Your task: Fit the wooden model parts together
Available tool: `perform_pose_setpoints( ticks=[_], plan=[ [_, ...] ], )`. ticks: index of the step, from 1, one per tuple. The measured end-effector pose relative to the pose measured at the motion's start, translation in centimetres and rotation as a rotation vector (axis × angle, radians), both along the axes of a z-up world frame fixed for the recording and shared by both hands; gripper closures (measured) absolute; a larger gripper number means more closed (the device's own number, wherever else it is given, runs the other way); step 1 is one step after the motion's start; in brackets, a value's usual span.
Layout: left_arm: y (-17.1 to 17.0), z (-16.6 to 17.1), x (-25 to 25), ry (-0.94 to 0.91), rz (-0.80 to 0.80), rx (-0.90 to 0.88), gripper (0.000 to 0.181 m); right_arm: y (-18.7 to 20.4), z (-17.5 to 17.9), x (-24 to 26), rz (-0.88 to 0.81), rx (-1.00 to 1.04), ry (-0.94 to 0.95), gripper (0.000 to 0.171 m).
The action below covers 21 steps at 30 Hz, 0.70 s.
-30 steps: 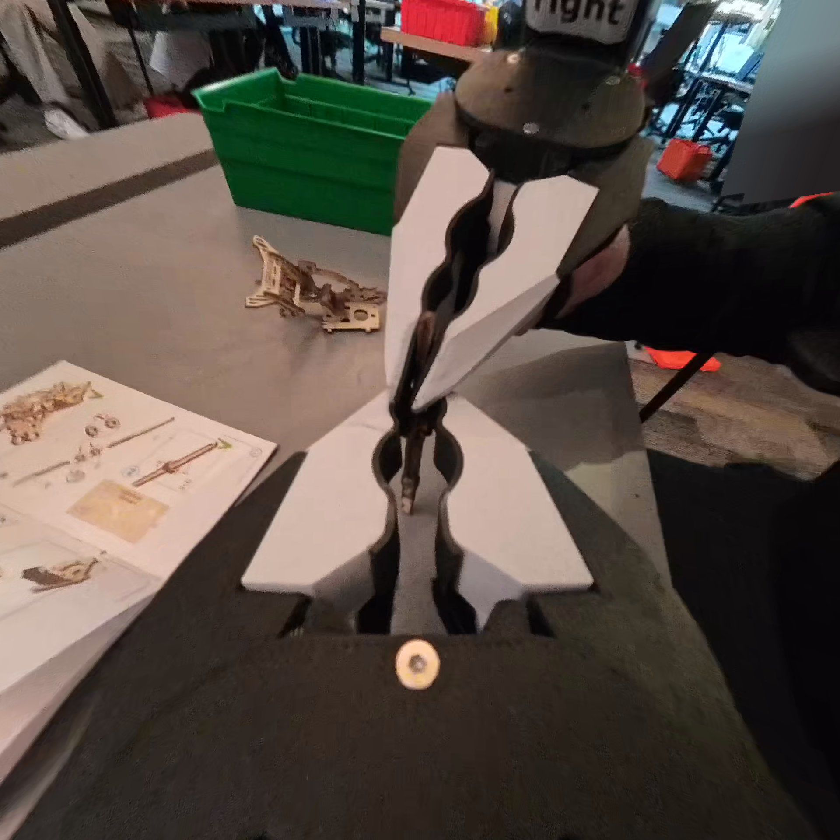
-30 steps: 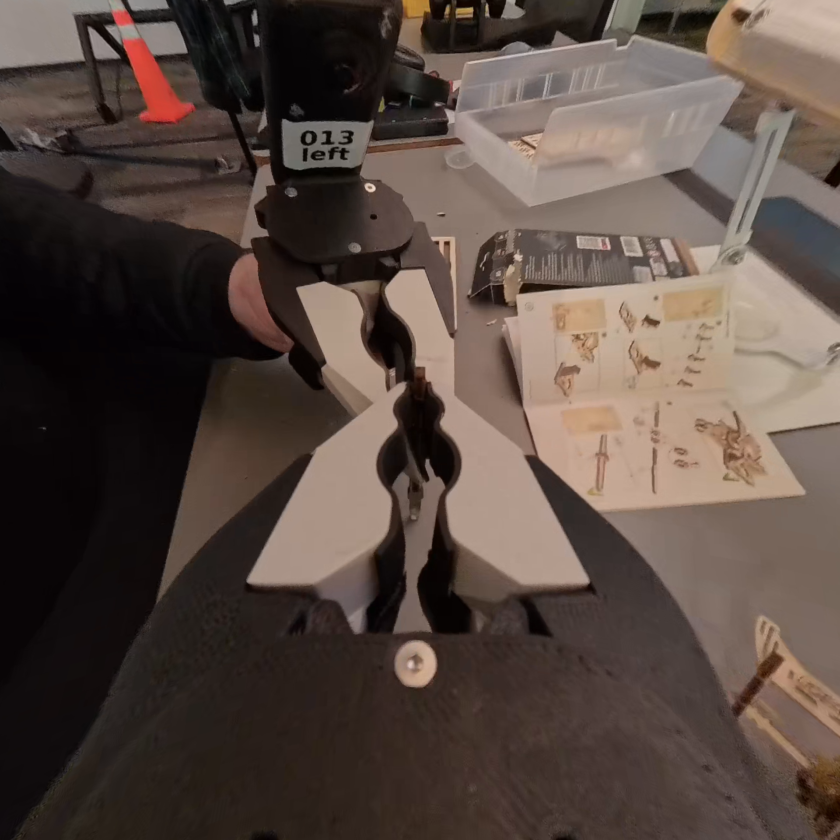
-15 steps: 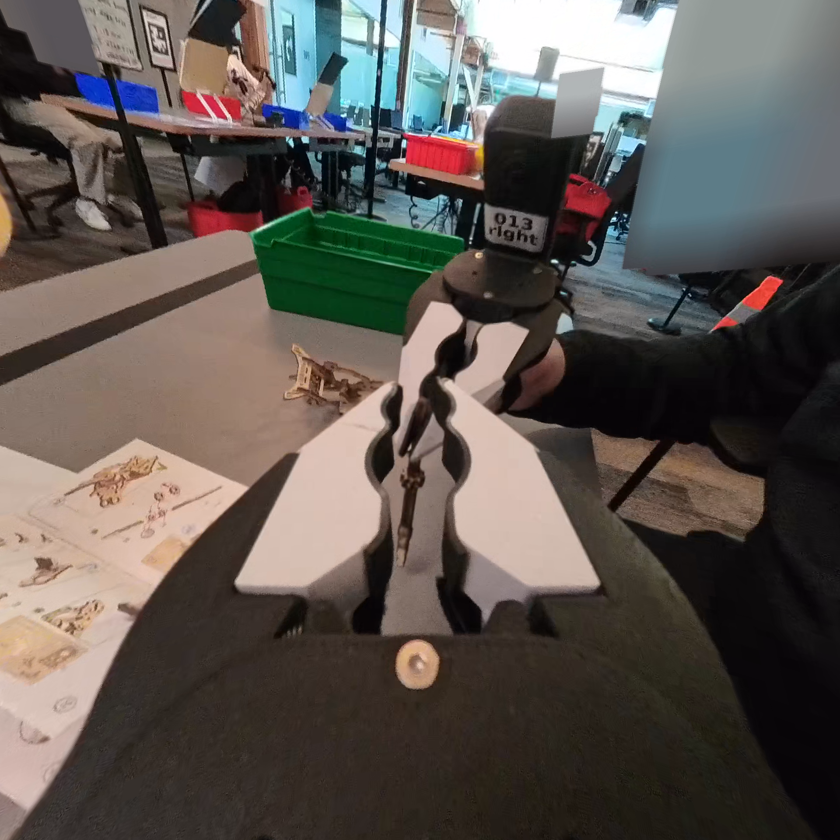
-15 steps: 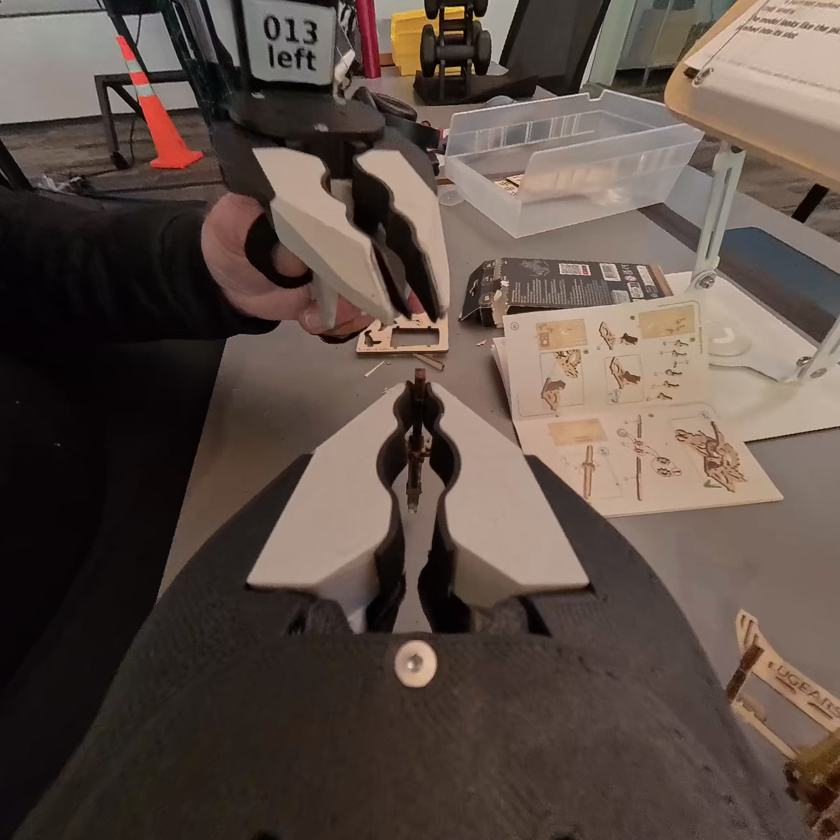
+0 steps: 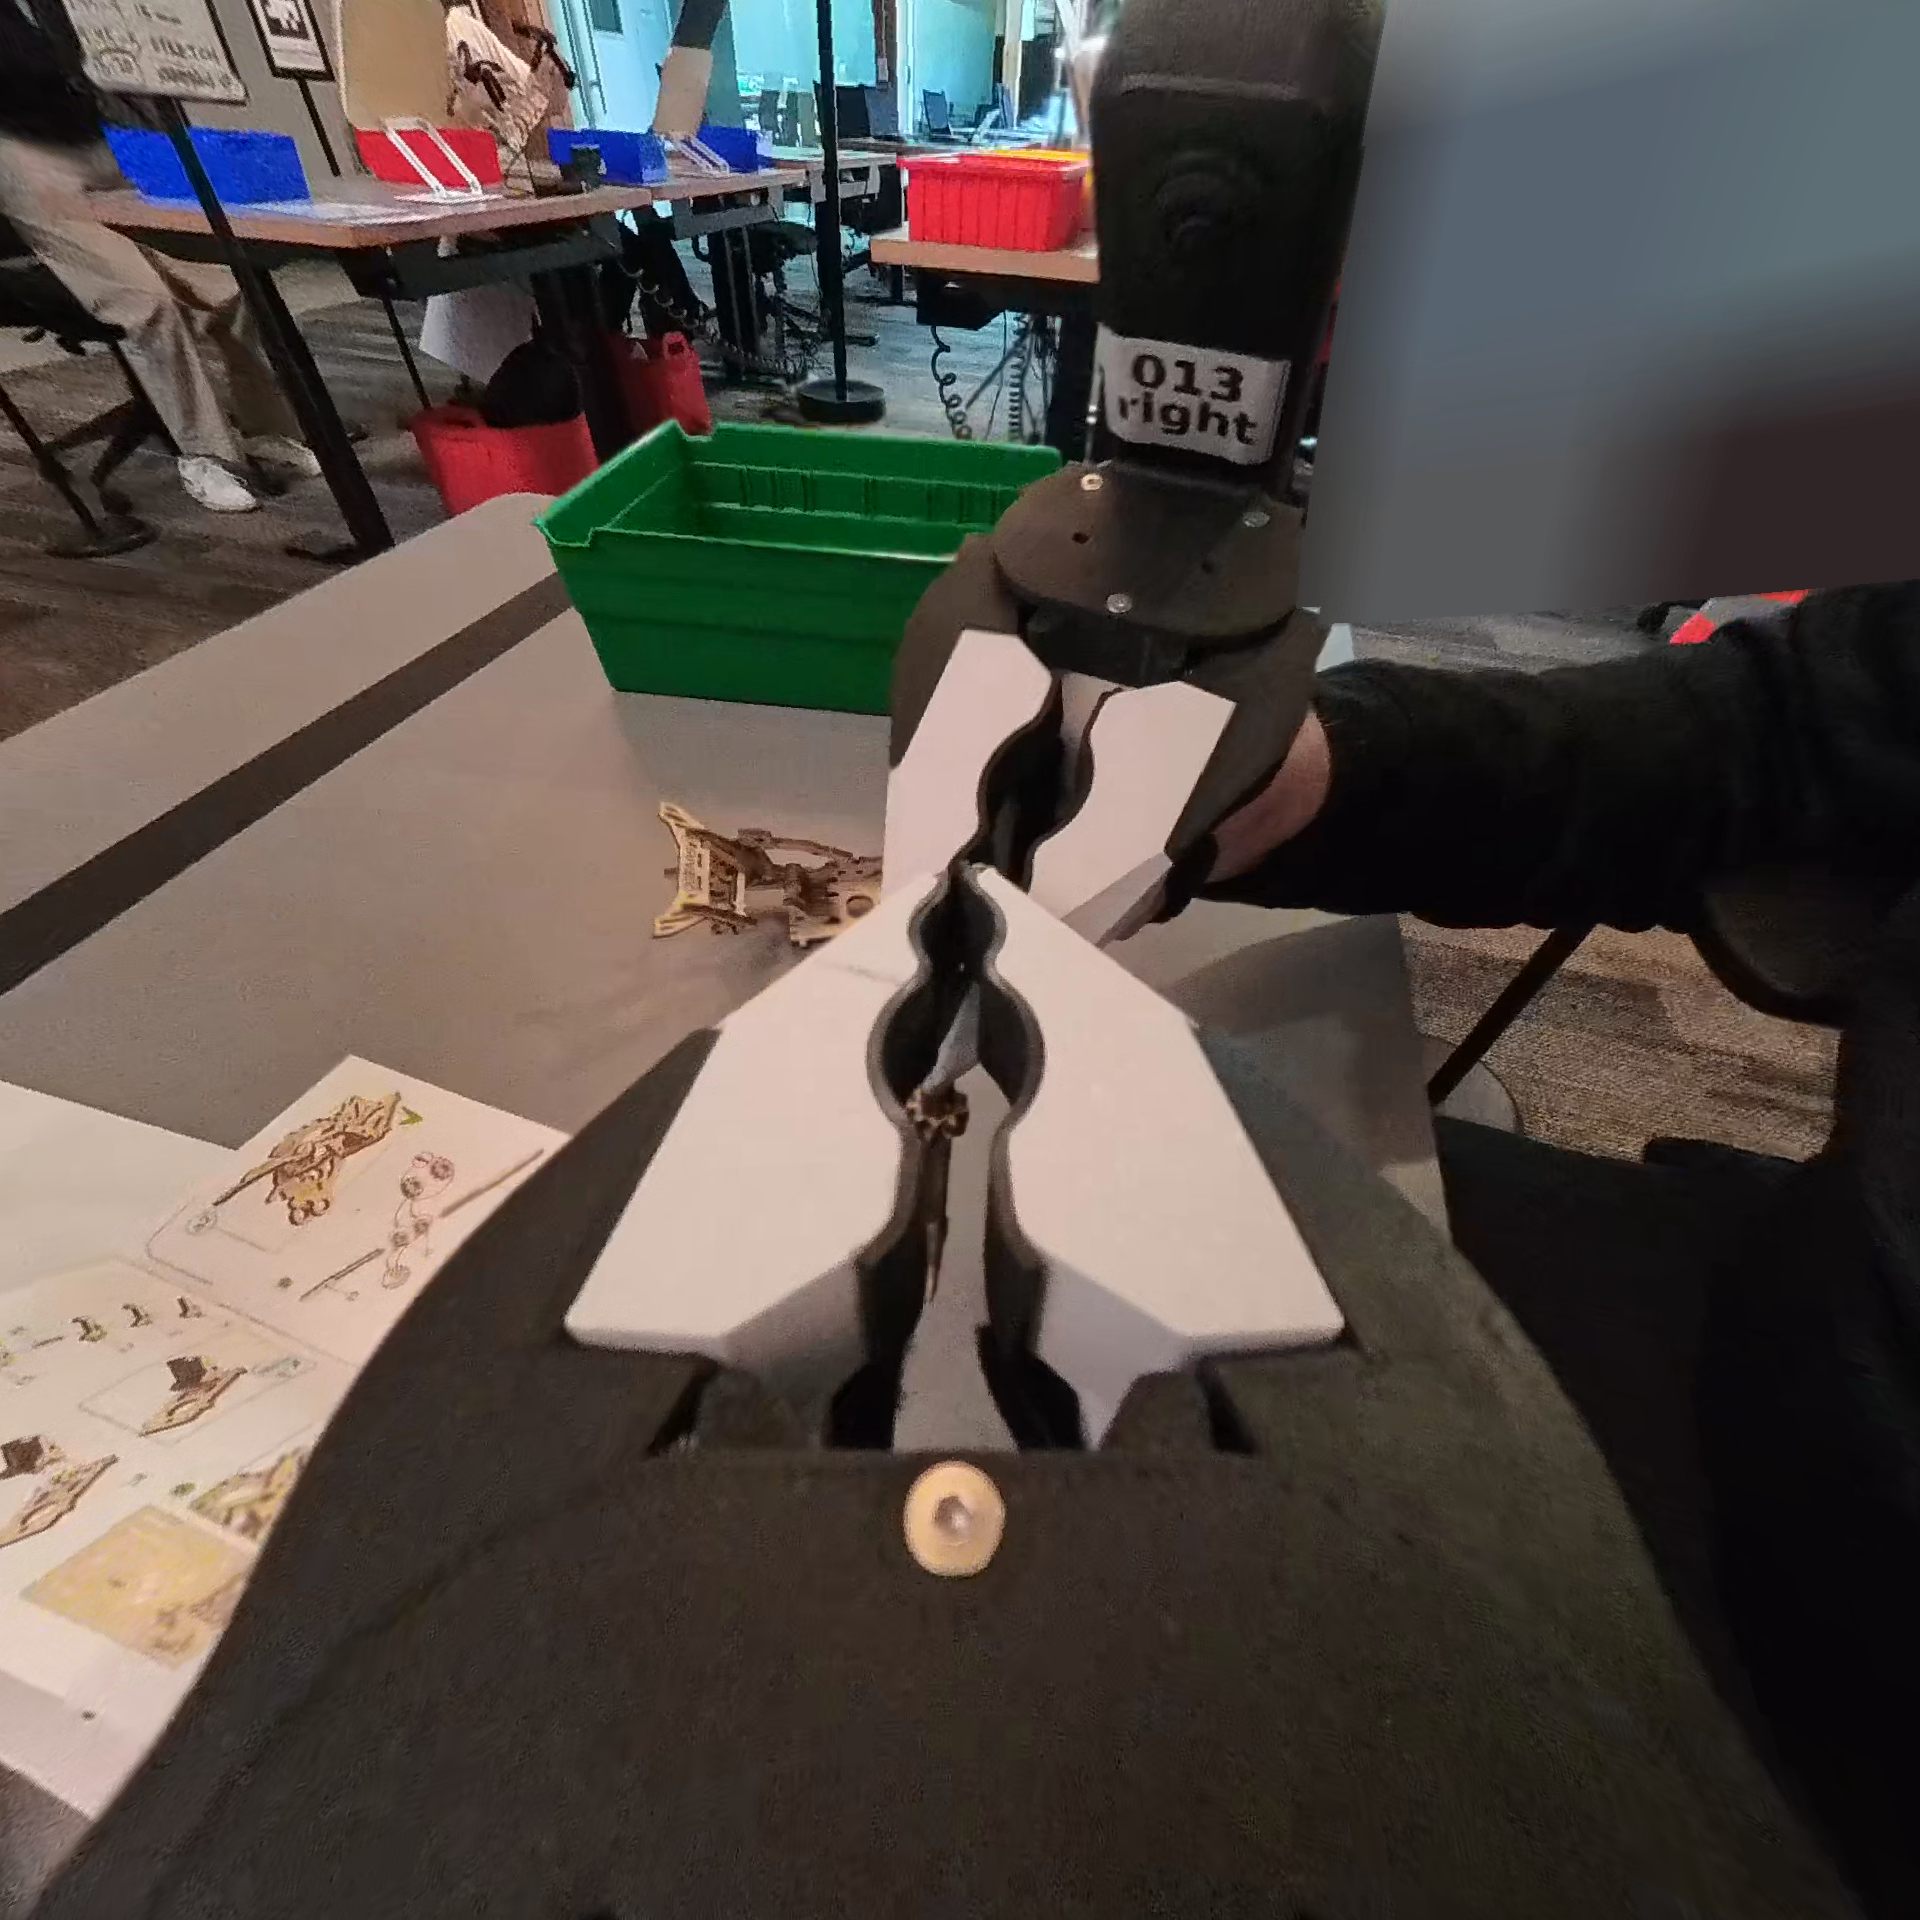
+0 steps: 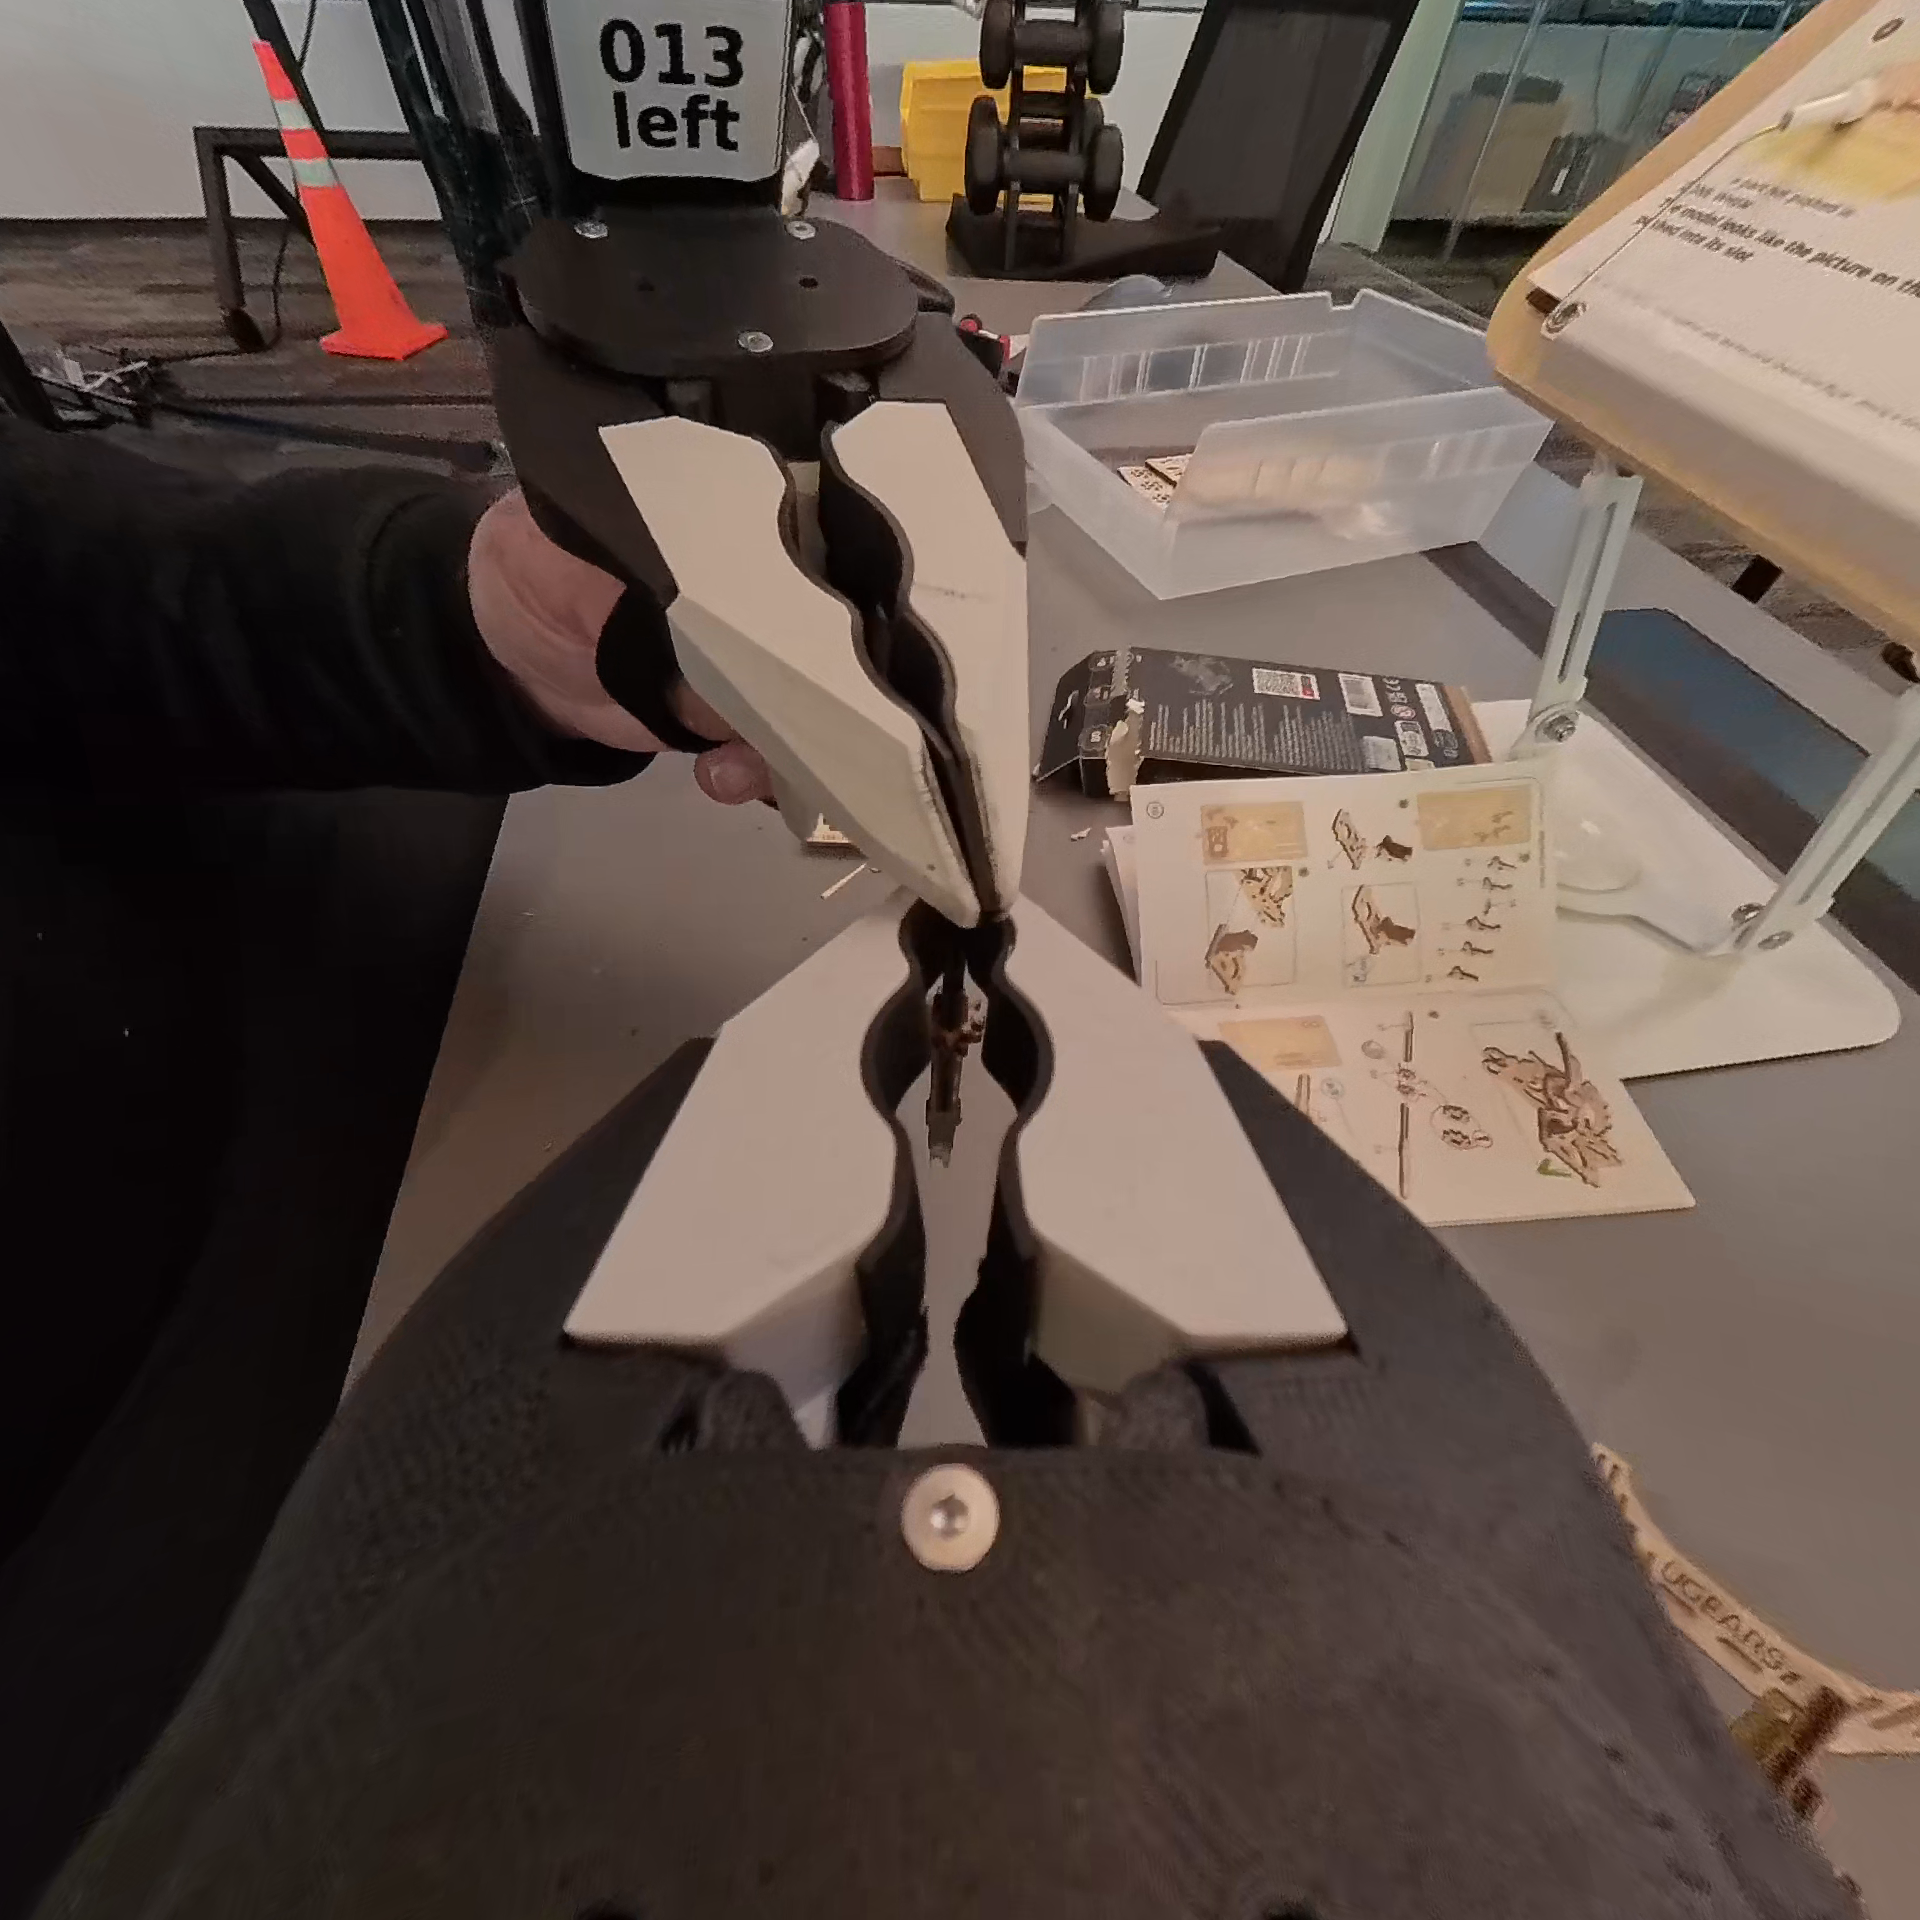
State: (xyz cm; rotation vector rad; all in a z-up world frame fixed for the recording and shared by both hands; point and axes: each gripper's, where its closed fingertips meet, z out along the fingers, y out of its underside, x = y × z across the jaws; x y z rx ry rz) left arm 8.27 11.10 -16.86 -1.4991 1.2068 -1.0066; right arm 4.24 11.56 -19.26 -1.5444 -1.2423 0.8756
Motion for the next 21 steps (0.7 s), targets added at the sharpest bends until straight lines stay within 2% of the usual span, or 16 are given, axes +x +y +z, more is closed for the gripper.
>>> perform_pose_setpoints(
  ticks=[1, 3, 4, 5, 6, 9, 11, 12, 14, 15, 19, 21],
  plan=[
    [0.1, -0.4, 0.0, 0.009, 0.004, -0.005, 0.181, 0.1, -0.4, 0.0, -0.003, -0.005, -0.006, 0.171],
    [0.4, -3.3, -0.2, 0.035, 0.018, -0.062, 0.181, 0.1, -2.7, 0.1, -0.013, -0.030, -0.018, 0.171],
    [0.2, -3.1, -0.2, -0.063, 0.015, -0.104, 0.181, -0.1, -2.8, 0.1, -0.007, -0.084, 0.029, 0.170],
    [0.3, -3.1, -0.2, -0.084, 0.031, -0.121, 0.181, -0.1, -2.9, 0.0, -0.013, -0.074, 0.014, 0.171],
    [0.2, -3.0, -0.1, -0.050, 0.042, -0.073, 0.181, -0.1, -2.7, 0.0, -0.027, -0.027, -0.034, 0.171],
    [-0.2, -0.4, 0.1, -0.053, 0.024, -0.023, 0.181, -0.2, 0.1, -0.1, -0.018, 0.004, -0.002, 0.171],
    [0.0, -1.5, 0.1, 0.022, 0.048, 0.029, 0.181, 0.0, -1.2, -0.1, -0.022, -0.011, -0.022, 0.171],
    [0.3, -3.3, -0.1, 0.048, 0.060, -0.014, 0.181, 0.2, -3.1, -0.2, -0.035, -0.031, -0.061, 0.168],
    [0.0, -3.3, -0.3, -0.070, 0.053, -0.097, 0.181, -0.3, -3.1, -0.6, -0.016, -0.048, -0.026, 0.171],
    [0.1, -3.2, -0.4, -0.039, 0.063, -0.060, 0.181, -0.1, -3.0, -0.6, -0.032, -0.016, -0.062, 0.171],
    [-0.7, 0.3, -0.1, -0.054, 0.042, 0.023, 0.181, -0.5, 0.6, -0.7, -0.023, 0.022, -0.005, 0.171],
    [0.0, -2.1, -0.2, 0.000, 0.063, -0.006, 0.181, 0.0, -1.9, -0.7, -0.039, -0.008, -0.043, 0.171]
  ],
)
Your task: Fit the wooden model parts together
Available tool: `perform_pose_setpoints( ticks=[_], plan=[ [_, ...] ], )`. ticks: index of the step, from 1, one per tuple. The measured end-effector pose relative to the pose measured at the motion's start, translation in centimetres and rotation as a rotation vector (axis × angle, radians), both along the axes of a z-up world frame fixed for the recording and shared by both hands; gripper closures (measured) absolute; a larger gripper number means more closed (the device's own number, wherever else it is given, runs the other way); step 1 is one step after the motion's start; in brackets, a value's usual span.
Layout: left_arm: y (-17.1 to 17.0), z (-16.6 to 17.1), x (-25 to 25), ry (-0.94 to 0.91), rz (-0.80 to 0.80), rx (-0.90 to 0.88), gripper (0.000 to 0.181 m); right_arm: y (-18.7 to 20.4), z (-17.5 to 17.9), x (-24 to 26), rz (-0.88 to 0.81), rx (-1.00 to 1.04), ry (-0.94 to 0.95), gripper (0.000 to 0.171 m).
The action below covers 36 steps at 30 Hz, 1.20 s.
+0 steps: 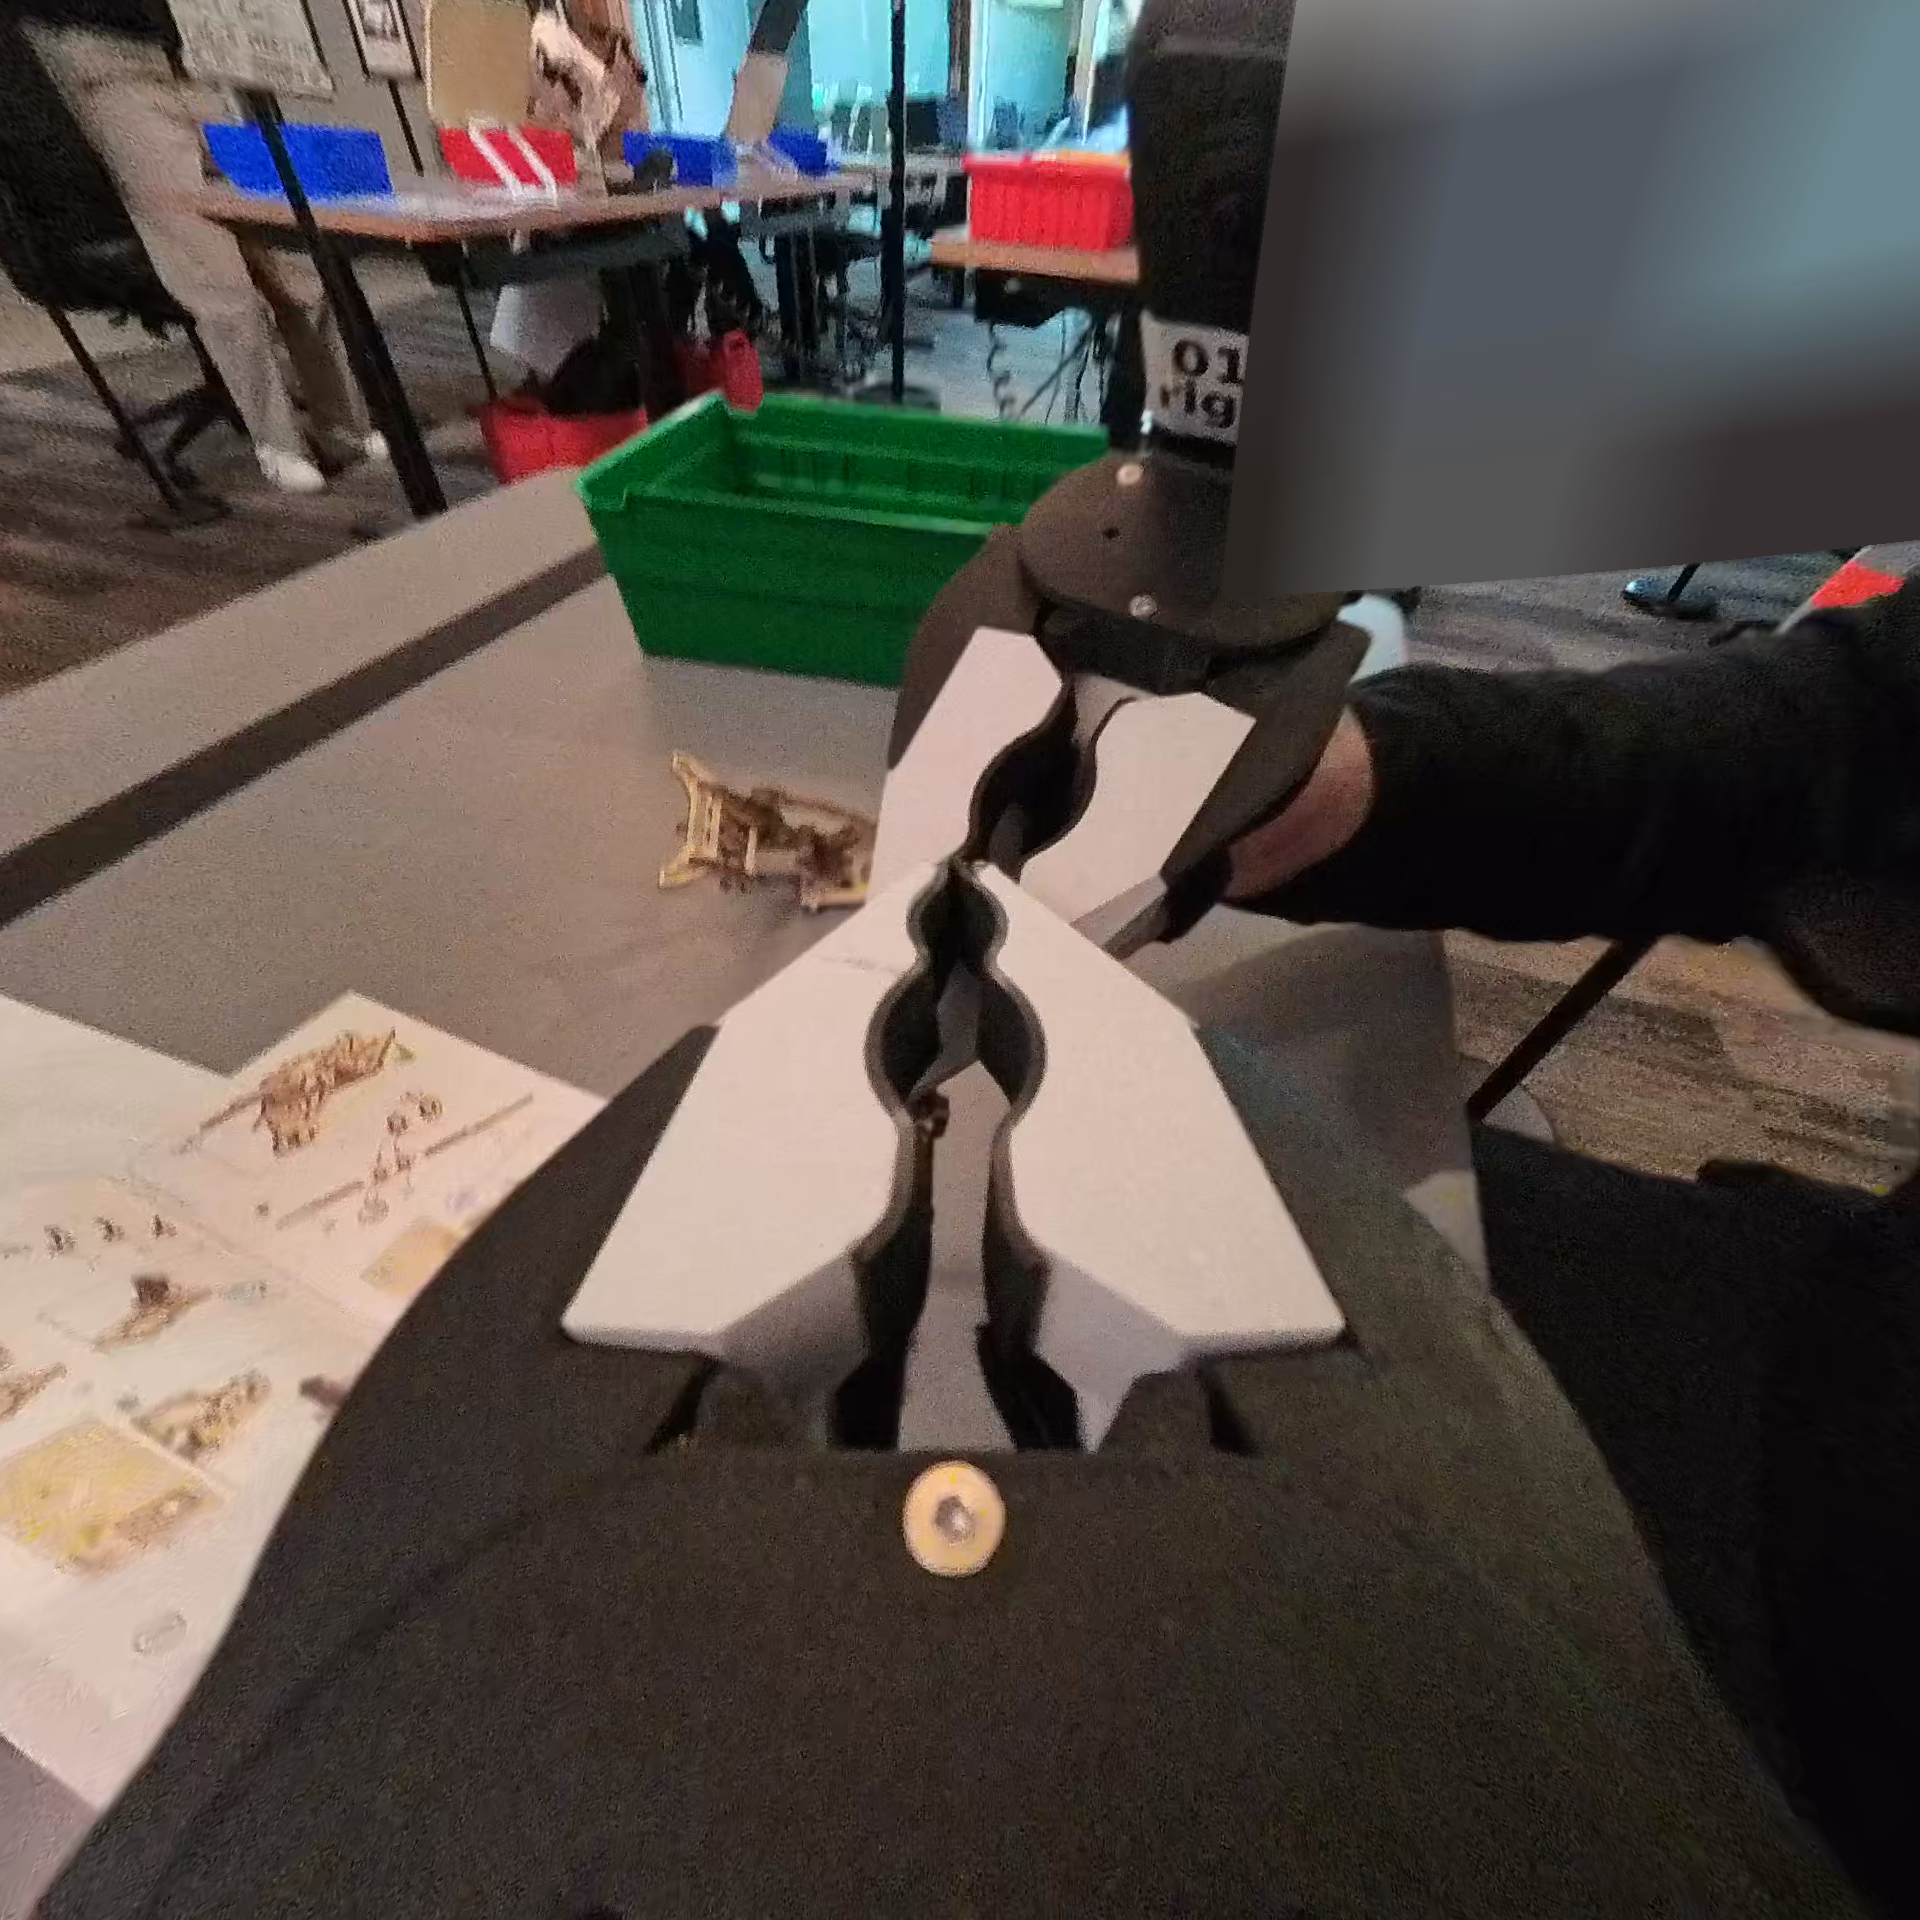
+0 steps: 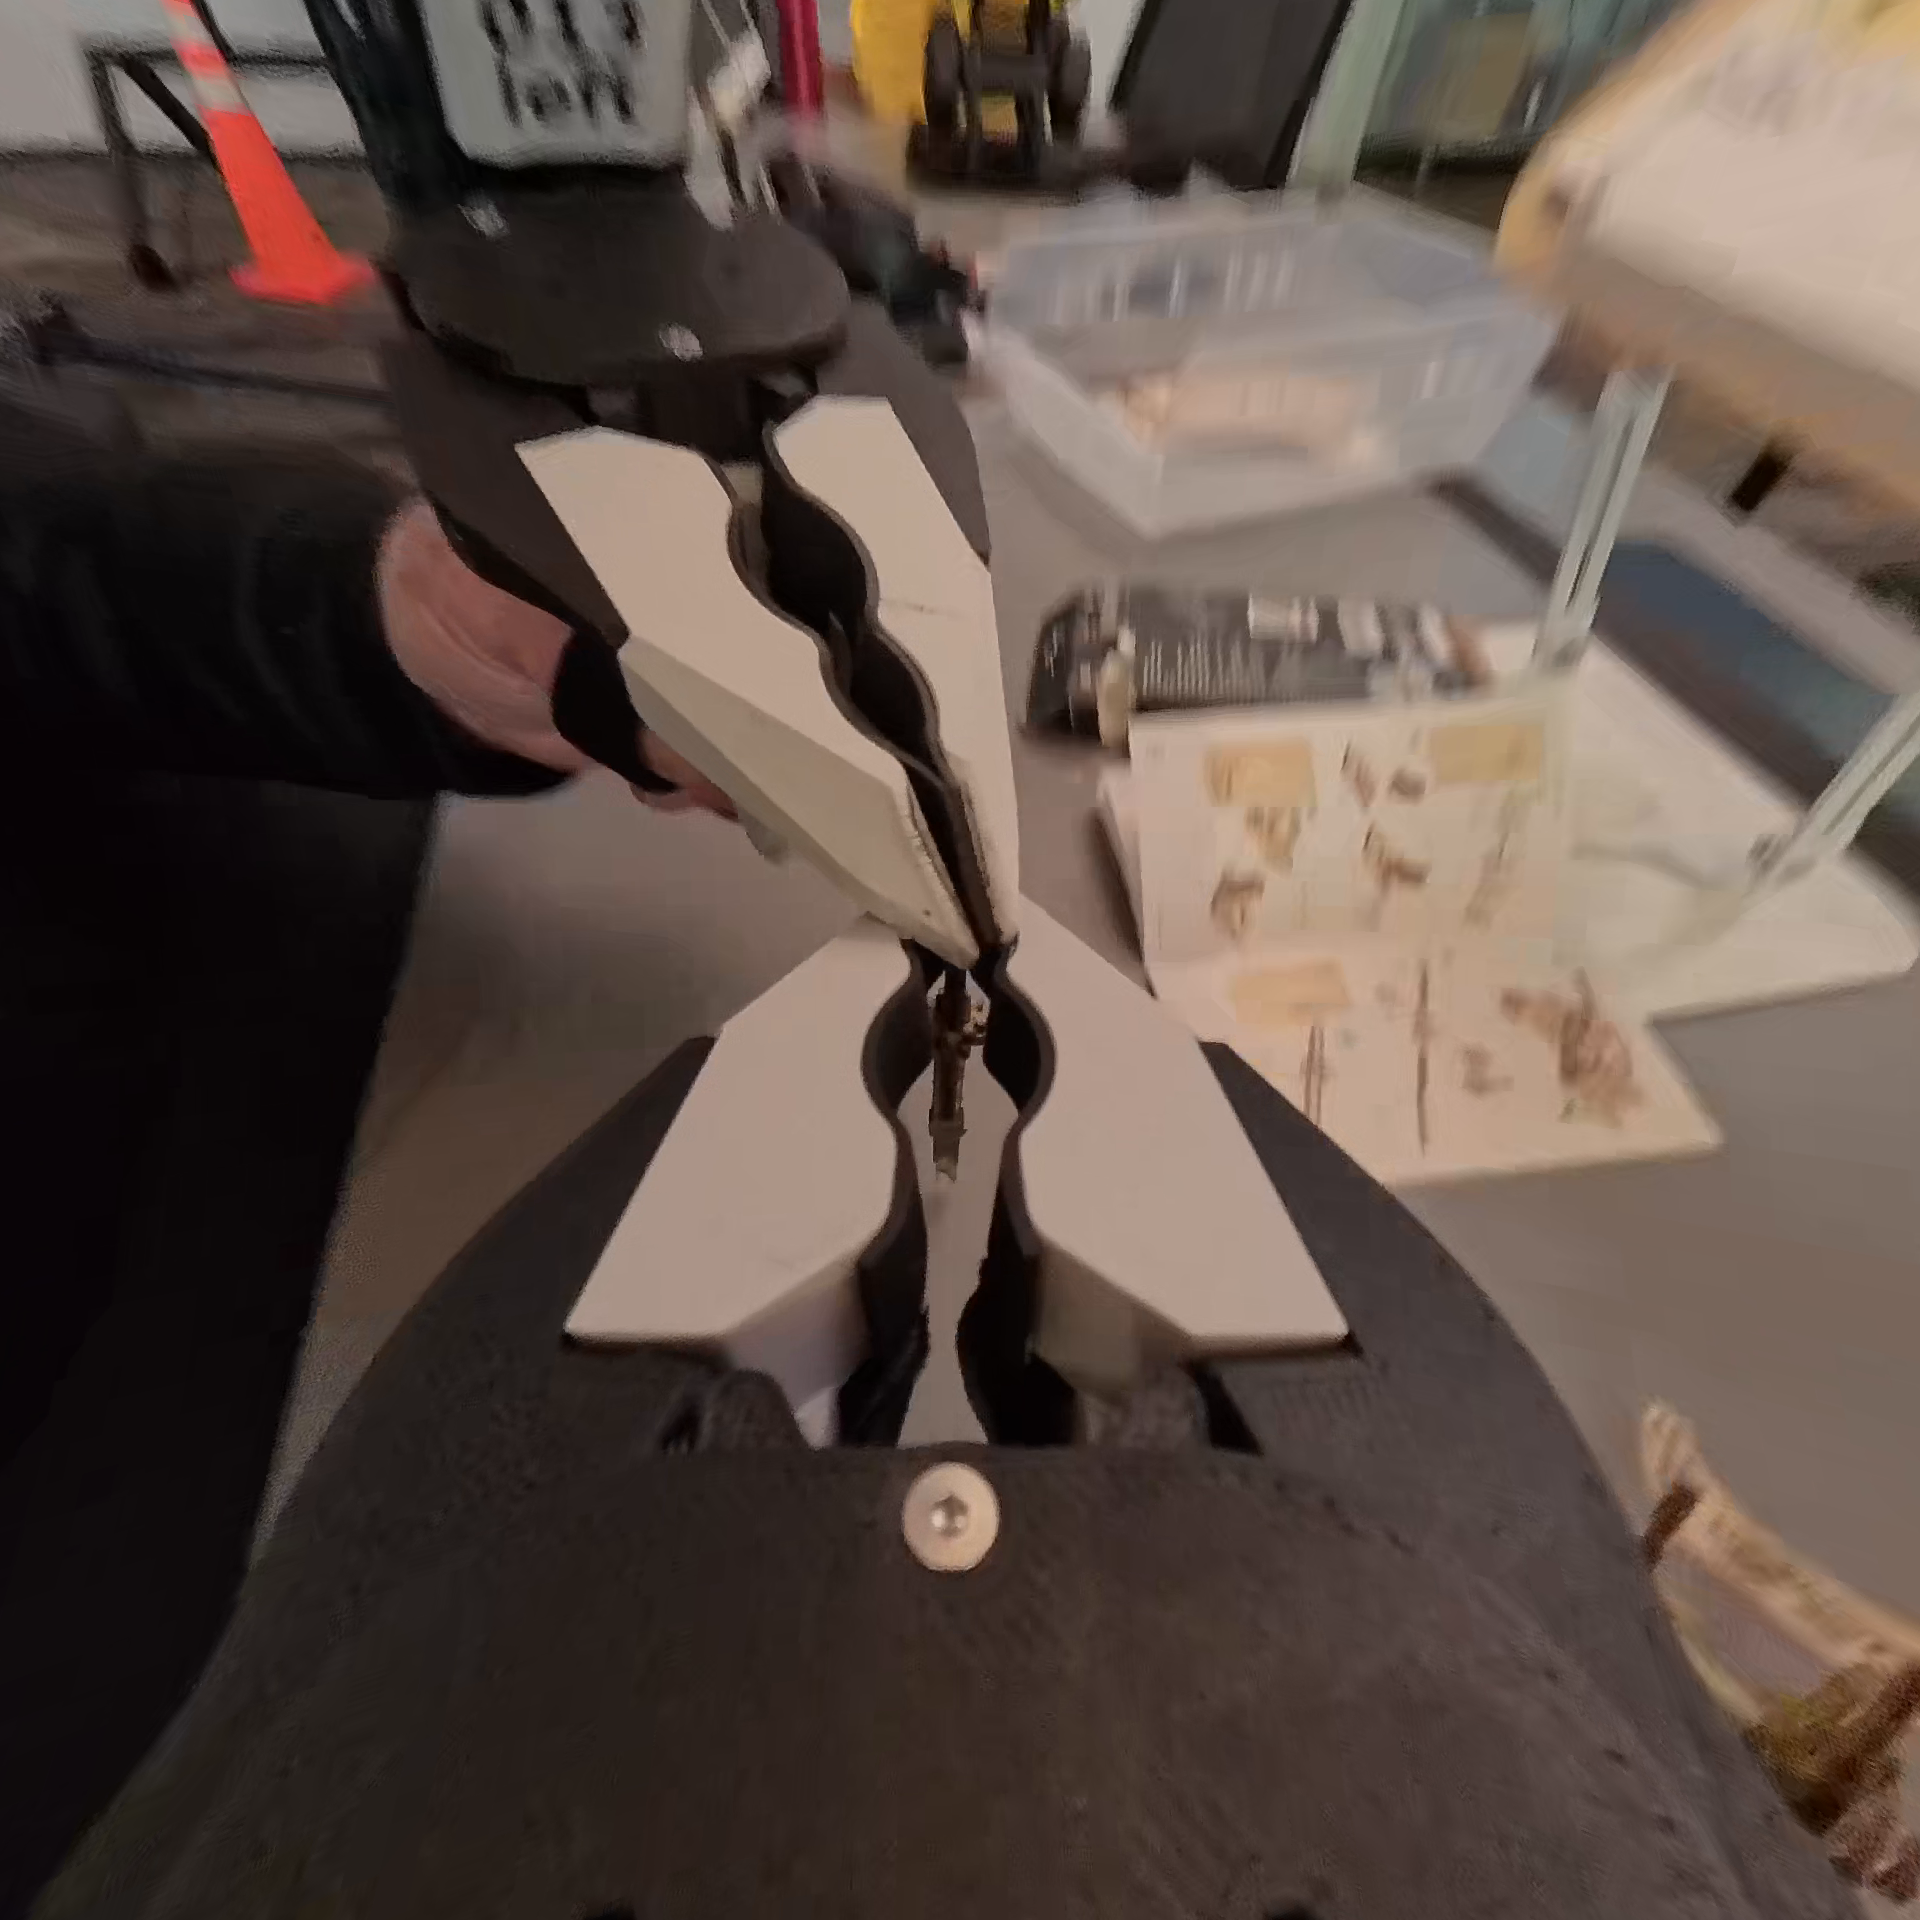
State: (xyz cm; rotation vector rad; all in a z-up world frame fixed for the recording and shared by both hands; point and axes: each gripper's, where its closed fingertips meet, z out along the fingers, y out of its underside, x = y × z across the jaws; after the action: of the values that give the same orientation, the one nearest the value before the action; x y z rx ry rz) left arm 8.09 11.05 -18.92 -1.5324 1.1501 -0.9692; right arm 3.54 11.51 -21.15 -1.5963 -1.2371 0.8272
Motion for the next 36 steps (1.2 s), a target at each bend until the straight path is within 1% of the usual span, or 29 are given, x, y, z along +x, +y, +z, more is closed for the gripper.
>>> perform_pose_setpoints(
  ticks=[1, 2, 3, 4, 5, 6, 7, 8, 9, 10, 11, 14, 15, 16, 17, 18, 19, 20, 22, 26, 31, 36],
  plan=[
    [0.2, -1.2, 0.1, -0.025, 0.006, -0.028, 0.181, 0.1, -1.0, -0.2, 0.003, -0.018, 0.032, 0.171],
    [0.3, -1.0, 0.0, -0.101, 0.011, -0.102, 0.181, 0.1, -1.4, -0.3, 0.005, -0.061, 0.045, 0.170],
    [0.3, -0.8, 0.2, -0.082, 0.008, -0.081, 0.181, 0.3, -1.1, -0.1, -0.008, -0.022, 0.009, 0.171],
    [0.1, 0.3, 0.4, -0.076, 0.005, -0.018, 0.181, 0.2, 0.1, 0.0, -0.004, -0.007, 0.025, 0.171],
    [-0.1, 1.5, 0.6, -0.085, -0.009, -0.015, 0.181, 0.0, 1.3, 0.0, 0.003, 0.000, 0.051, 0.171],
    [-0.3, 2.0, 0.7, -0.065, -0.011, 0.011, 0.181, 0.0, 1.8, 0.2, 0.000, 0.022, 0.046, 0.171],
    [-0.3, 1.8, 0.7, -0.041, -0.005, 0.024, 0.181, 0.1, 1.5, 0.2, -0.006, 0.029, 0.030, 0.170],
    [0.0, 0.5, 0.6, -0.023, 0.004, -0.002, 0.181, 0.2, 0.3, 0.1, -0.010, 0.002, 0.024, 0.171],
    [0.4, -1.4, 0.4, -0.001, 0.017, -0.048, 0.181, 0.5, -1.3, 0.1, -0.019, -0.028, 0.021, 0.169],
    [0.4, -1.3, 0.5, -0.079, 0.016, -0.083, 0.181, 0.2, -1.5, -0.1, -0.006, -0.060, 0.053, 0.170],
    [0.4, -1.0, 0.5, -0.081, 0.021, -0.089, 0.181, 0.3, -1.3, -0.1, -0.010, -0.029, 0.019, 0.170],
    [-0.3, 2.3, 1.1, -0.085, -0.003, -0.010, 0.181, -0.1, 2.1, 0.1, 0.008, 0.012, 0.082, 0.171],
    [-0.3, 2.6, 1.3, -0.064, 0.002, 0.018, 0.181, 0.0, 2.4, 0.2, 0.003, 0.027, 0.084, 0.171],
    [-0.2, 2.0, 1.4, -0.049, 0.004, 0.013, 0.181, 0.0, 1.6, 0.1, 0.003, 0.014, 0.083, 0.171],
    [-0.1, 0.3, 1.5, -0.022, 0.000, -0.021, 0.181, 0.2, -0.3, 0.0, -0.003, -0.015, 0.052, 0.171],
    [-0.1, -1.2, 1.9, -0.020, 0.002, -0.057, 0.181, 0.4, -1.5, -0.2, -0.009, -0.040, 0.067, 0.171],
    [-0.3, -1.0, 1.9, -0.081, -0.009, -0.106, 0.181, 0.4, -1.7, -0.1, 0.000, -0.082, 0.086, 0.171],
    [-0.4, -0.9, 2.1, -0.057, -0.017, -0.101, 0.181, 0.4, -1.4, -0.1, 0.004, -0.051, 0.064, 0.171],
    [-0.6, 0.9, 2.3, -0.069, -0.043, -0.058, 0.181, 0.2, 0.4, 0.0, 0.027, -0.077, 0.111, 0.170],
    [1.1, 2.7, 0.6, -0.151, -0.015, -0.111, 0.181, 0.6, 1.4, 1.2, 0.080, -0.223, 0.230, 0.171],
    [1.8, 2.0, 0.8, -0.099, -0.021, -0.135, 0.181, 0.4, 1.5, 1.6, 0.149, -0.303, 0.284, 0.171],
    [2.0, 1.2, 1.0, -0.083, -0.041, -0.170, 0.181, 0.2, 0.8, 1.6, 0.165, -0.345, 0.257, 0.171]
  ],
)
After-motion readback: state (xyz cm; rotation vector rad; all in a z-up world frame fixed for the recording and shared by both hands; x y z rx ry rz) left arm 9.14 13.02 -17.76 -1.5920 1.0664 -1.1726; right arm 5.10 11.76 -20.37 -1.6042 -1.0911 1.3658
